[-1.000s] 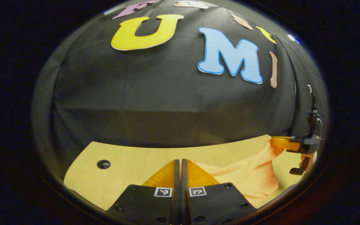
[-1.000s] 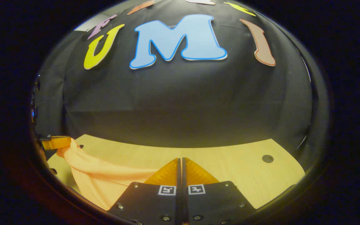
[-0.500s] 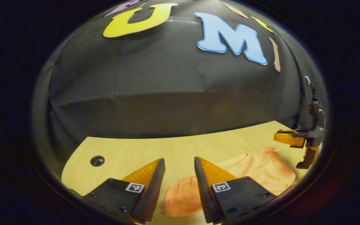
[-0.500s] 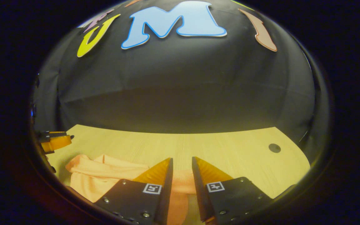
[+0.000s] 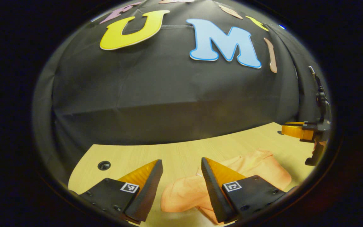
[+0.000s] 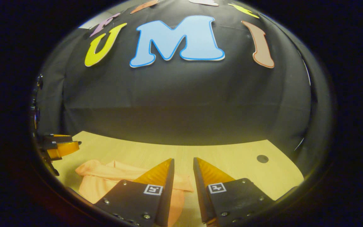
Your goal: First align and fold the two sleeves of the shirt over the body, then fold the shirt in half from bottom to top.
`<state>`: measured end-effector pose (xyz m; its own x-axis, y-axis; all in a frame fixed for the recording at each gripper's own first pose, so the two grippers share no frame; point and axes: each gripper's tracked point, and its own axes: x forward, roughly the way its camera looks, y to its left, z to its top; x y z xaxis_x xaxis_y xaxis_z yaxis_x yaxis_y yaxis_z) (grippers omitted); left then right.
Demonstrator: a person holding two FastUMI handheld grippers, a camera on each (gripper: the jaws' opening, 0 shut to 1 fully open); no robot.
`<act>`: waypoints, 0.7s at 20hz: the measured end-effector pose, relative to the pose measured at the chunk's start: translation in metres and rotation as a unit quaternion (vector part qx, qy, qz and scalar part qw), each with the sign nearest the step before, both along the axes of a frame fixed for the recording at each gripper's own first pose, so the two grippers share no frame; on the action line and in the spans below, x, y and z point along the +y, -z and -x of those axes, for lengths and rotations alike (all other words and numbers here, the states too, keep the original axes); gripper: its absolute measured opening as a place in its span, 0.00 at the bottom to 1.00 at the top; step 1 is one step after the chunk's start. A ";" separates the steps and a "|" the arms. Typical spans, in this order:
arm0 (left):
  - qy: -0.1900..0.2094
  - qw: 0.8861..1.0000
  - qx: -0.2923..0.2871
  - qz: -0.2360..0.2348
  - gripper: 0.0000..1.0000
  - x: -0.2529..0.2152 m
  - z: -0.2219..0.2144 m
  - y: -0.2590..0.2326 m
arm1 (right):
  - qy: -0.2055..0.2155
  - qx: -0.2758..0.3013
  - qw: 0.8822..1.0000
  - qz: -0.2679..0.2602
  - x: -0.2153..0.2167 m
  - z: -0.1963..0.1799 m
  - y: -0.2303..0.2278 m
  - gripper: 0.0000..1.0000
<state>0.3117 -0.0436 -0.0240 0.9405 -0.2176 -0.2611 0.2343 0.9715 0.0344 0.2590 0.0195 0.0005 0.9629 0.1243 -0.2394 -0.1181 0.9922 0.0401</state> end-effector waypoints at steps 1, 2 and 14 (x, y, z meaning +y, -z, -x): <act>0.003 1.000 -0.007 0.000 0.83 -0.004 0.011 -0.006 | -0.002 -0.007 1.000 -0.001 0.001 0.012 -0.006 0.37; 0.005 1.000 -0.013 0.000 0.82 -0.008 0.024 -0.013 | -0.006 -0.014 1.000 -0.002 0.004 0.025 -0.012 0.38; 0.034 0.997 -0.070 0.002 0.82 -0.048 0.218 -0.040 | -0.019 -0.074 0.997 -0.009 0.021 0.201 -0.038 0.37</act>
<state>0.0938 -0.0914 0.0163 0.9509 -0.2821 -0.1272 0.2921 0.9540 0.0678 0.0578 0.0407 0.0384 0.9819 0.1652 -0.0927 -0.1624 0.9860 0.0369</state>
